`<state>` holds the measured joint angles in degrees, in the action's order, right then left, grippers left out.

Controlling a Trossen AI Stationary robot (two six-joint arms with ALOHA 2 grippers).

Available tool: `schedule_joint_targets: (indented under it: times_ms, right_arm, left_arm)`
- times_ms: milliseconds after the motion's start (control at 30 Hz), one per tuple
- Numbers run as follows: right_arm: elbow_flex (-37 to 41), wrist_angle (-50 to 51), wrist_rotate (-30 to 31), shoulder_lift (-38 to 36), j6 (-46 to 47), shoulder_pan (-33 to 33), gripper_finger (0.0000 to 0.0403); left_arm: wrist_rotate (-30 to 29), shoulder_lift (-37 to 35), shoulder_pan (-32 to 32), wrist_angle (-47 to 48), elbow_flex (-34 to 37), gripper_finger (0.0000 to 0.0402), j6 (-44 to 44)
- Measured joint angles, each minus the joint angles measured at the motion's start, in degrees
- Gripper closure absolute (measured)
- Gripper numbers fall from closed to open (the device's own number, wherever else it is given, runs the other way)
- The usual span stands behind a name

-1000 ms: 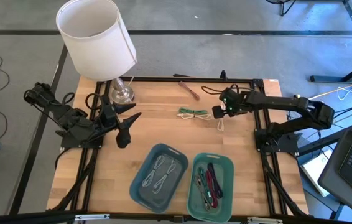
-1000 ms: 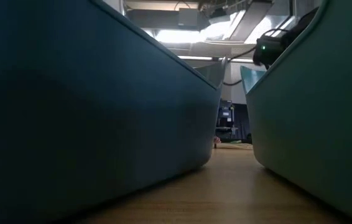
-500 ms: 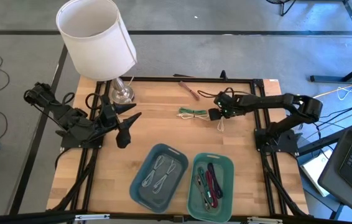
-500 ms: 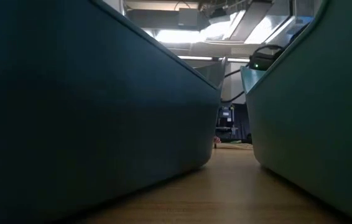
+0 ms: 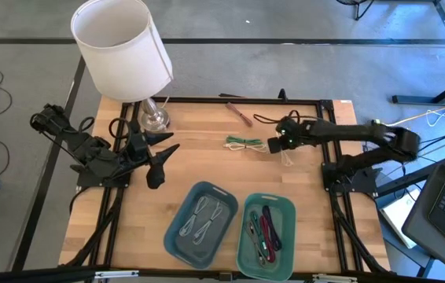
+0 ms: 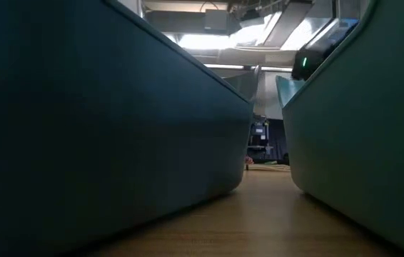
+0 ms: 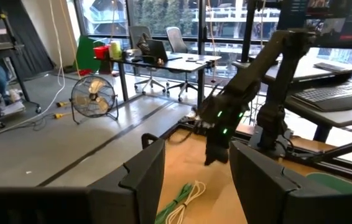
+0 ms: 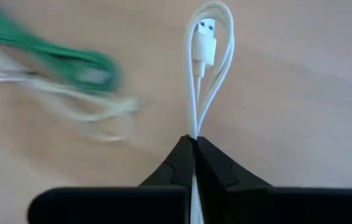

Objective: Pick and place USB-C Cables
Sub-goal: Put the right white charger cable into the blue container

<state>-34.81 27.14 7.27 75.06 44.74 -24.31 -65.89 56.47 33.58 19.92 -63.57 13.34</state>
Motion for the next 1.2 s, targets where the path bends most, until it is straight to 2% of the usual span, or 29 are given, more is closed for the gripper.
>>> schedule_joint_targets:
  times_ms: [133, 233, 333, 467, 600, 700, 867, 967, 1067, 1200]
  right_arm:
    - [-2.92, 7.35, -0.05, -11.22, 0.44, 4.98, 0.0399]
    - [-7.43, 8.82, -0.28, -19.67, 2.55, 10.85, 0.0401]
    - [-11.09, 2.21, -1.3, -25.6, 2.98, 17.98, 0.0401]
    - [-14.28, -15.22, -1.08, -29.33, 0.11, 28.21, 0.0401]
    - [-16.0, -31.63, 3.65, -27.1, -8.24, 36.72, 0.0402]
    - [-17.56, -37.92, 5.45, -21.99, -13.12, 40.09, 0.0402]
    - [-22.56, -37.72, 5.23, -11.36, -17.52, 41.04, 0.0402]
    - [-27.09, -37.8, 1.91, -6.13, -19.7, 40.29, 0.0403]
    - [-32.04, -38.0, -1.93, -2.4, -22.22, 39.94, 0.0403]
    - [-38.05, -35.24, -3.31, 1.37, -25.44, 39.87, 0.0403]
  left_arm:
    - [-0.02, 0.0, 0.0, 0.0, 0.0, 0.0229, 1.21]
    - [-0.02, 0.0, 0.0, 0.1, 0.0, 0.0229, 2.44]
    - [-0.01, 0.0, 0.0, 0.98, 0.0, 0.0229, 4.5]
    - [0.88, 0.0, -0.09, 1.6, 0.0, 0.0229, 7.76]
    - [6.53, 0.0, -1.44, 0.67, 0.0, 0.0229, 11.25]
    - [12.48, 0.47, -3.7, -2.42, -0.01, 0.0229, 12.31]
    - [26.77, 2.95, -7.98, -14.46, -0.02, 0.0229, 6.01]
    - [36.1, 4.76, -10.91, -21.41, -0.04, 0.0229, 3.18]
    - [41.73, 6.48, -13.5, -24.15, -0.04, 0.0229, 3.0]
    - [46.21, 8.8, -15.95, -26.76, -0.04, 0.0229, 3.04]
